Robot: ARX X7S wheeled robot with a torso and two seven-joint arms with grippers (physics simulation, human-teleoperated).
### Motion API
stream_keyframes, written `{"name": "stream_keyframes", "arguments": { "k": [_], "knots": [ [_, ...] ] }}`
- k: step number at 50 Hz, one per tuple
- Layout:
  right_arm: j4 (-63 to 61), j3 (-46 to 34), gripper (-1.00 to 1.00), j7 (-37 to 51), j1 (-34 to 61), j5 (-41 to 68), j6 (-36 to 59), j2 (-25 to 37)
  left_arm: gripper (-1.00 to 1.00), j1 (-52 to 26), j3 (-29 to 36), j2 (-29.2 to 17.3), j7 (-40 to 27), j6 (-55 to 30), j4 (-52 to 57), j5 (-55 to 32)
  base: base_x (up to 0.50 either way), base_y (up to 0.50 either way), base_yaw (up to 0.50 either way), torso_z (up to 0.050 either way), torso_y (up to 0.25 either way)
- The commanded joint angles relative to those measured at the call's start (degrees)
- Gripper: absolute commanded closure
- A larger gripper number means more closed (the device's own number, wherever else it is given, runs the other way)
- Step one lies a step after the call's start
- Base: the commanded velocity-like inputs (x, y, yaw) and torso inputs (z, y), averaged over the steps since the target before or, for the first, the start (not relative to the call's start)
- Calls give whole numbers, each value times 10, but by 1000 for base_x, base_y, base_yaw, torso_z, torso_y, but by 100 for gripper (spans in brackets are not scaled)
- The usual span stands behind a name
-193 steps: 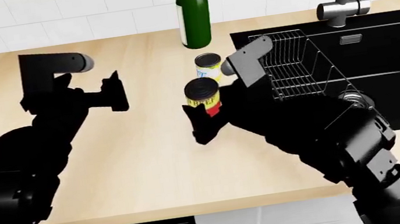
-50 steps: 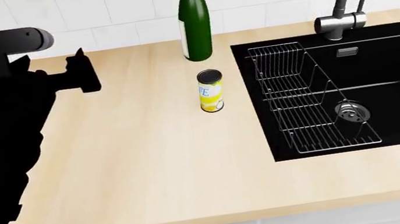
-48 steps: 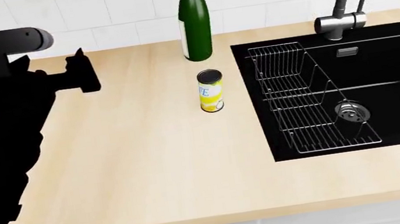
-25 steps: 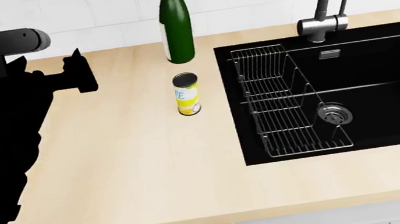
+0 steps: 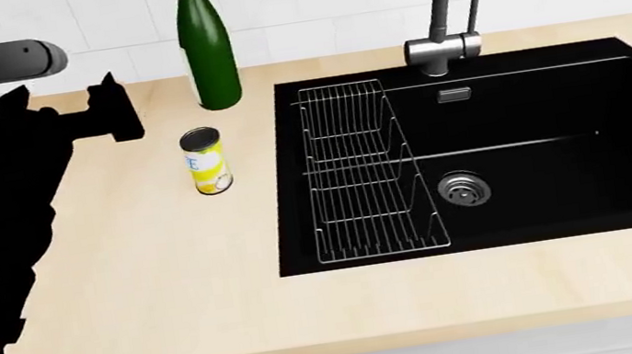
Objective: Pick the cans from the counter and place them in their designated side in the cabinet.
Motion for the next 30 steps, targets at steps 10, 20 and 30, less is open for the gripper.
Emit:
{"name": "stream_keyframes", "arguments": {
  "k": [10,20,30],
  "knots": [
    [0,11,100,5,-2,0,-8,-6,-100,-93,42,-58,16,32,-93,62,0,0,0,0,0],
    [0,15,100,5,7,-1,1,-7,-100,-133,52,-76,23,35,-142,78,0,0,0,0,1],
    [0,14,100,4,7,0,1,-7,-100,-165,52,-76,25,50,-197,86,19,0,0,0,0]
  ]
}}
